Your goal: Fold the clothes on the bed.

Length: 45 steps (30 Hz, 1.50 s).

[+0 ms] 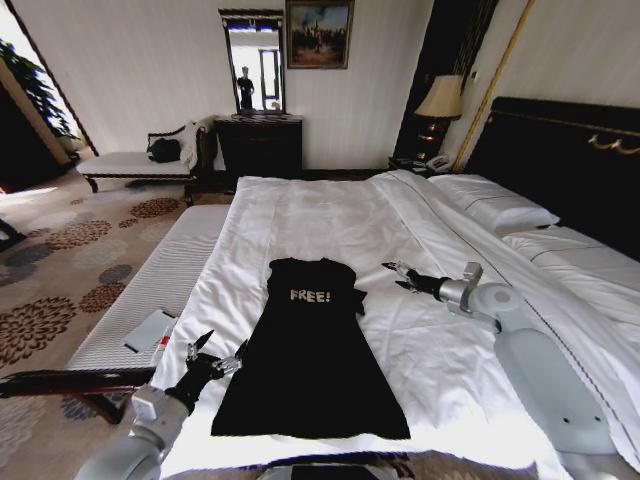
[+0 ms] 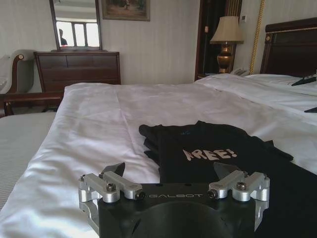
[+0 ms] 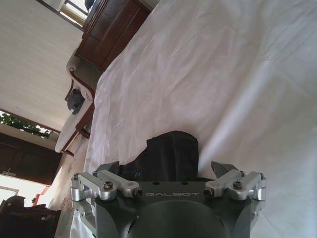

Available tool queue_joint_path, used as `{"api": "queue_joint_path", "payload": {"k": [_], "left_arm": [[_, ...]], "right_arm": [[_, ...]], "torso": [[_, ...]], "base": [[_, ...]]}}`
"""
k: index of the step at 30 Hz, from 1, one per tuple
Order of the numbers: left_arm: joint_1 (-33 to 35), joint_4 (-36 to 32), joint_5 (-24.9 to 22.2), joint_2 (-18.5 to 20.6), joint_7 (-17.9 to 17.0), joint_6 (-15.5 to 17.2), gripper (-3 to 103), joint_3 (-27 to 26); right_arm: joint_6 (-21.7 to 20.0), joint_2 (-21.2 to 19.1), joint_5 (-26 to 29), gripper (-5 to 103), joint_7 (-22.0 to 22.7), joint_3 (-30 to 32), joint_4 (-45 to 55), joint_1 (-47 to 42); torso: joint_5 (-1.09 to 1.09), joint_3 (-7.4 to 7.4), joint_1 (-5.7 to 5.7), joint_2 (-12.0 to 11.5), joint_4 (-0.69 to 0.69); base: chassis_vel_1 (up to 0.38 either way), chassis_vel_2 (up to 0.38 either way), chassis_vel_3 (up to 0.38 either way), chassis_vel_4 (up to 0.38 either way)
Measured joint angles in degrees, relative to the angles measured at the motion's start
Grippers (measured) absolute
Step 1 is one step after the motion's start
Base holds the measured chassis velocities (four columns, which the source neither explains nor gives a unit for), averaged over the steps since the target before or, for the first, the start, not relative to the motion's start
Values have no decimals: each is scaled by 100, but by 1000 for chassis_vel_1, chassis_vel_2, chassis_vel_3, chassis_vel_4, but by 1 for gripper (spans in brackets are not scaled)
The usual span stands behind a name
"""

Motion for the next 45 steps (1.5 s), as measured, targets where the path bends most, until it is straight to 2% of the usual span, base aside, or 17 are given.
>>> {"api": "queue_joint_path", "payload": {"k": [2,5,9,11,14,16,19,22,25,29,31,33,35,40,43,45], "left_arm": [[-15,-27,-74,94,-1,0,100,8],[-43,-32,-183,160,0,1,100,30],[-108,-57,-425,208,-5,2,100,48],[-100,-76,-456,221,-5,2,100,34],[-10,-152,-516,334,-6,4,100,-66],[-3,-162,-517,345,-6,4,100,-77],[34,-225,-522,384,-6,16,100,-119],[56,-235,-519,388,-5,28,100,-116],[75,-246,-497,413,-5,34,100,-110],[75,-259,-495,417,-5,36,100,-110],[87,-295,-482,406,-3,46,100,-109],[101,-298,-446,394,-2,47,100,-111],[129,-298,-400,371,-2,47,100,-119],[148,-298,-373,341,-2,48,100,-124],[139,-298,-374,345,-1,48,100,-125],[129,-298,-376,352,-1,48,100,-127]], "right_arm": [[0,221,-182,100,-40,-86,-389,221],[0,330,-372,100,-95,-216,-654,373],[0,601,-976,100,-314,-499,-1165,591],[0,658,-1039,100,-340,-511,-1233,612],[4,1012,-1285,100,-430,-435,-1557,691],[5,1037,-1301,103,-440,-417,-1587,695],[10,1169,-1449,99,-569,-269,-1828,696],[14,1223,-1532,97,-621,-196,-1883,642],[16,1309,-1587,88,-674,-86,-1848,451],[19,1381,-1625,86,-699,-26,-1831,342],[23,1476,-1659,72,-704,30,-1855,269],[24,1504,-1667,72,-707,43,-1852,244],[24,1541,-1670,65,-706,55,-1816,221],[24,1581,-1677,62,-698,71,-1794,222],[24,1560,-1697,52,-694,73,-1820,238],[24,1552,-1699,52,-692,74,-1820,234]], "torso": [[0,0,0,0,-1],[0,0,0,0,-1],[-2,0,0,0,-2],[-2,0,0,0,-2],[1,0,0,0,1],[1,0,0,0,1],[-1,0,0,0,-3],[-1,-1,0,1,-2],[0,-1,0,1,-2],[-1,-1,-1,1,-3],[0,-1,-1,1,-1],[0,-1,-1,1,-1],[0,-1,-1,1,-2],[0,-1,-1,1,0],[0,-1,-1,1,0],[0,-1,-1,1,-1]], "base": [[0,0,0,0],[0,0,0,0],[0,0,0,0],[0,0,0,0],[0,0,0,0],[0,0,0,0],[0,0,0,0],[0,0,0,0],[0,0,0,0],[0,0,0,0],[0,0,0,0],[0,0,0,0],[0,0,0,0],[0,0,0,0],[0,0,0,0],[0,0,0,0]]}}
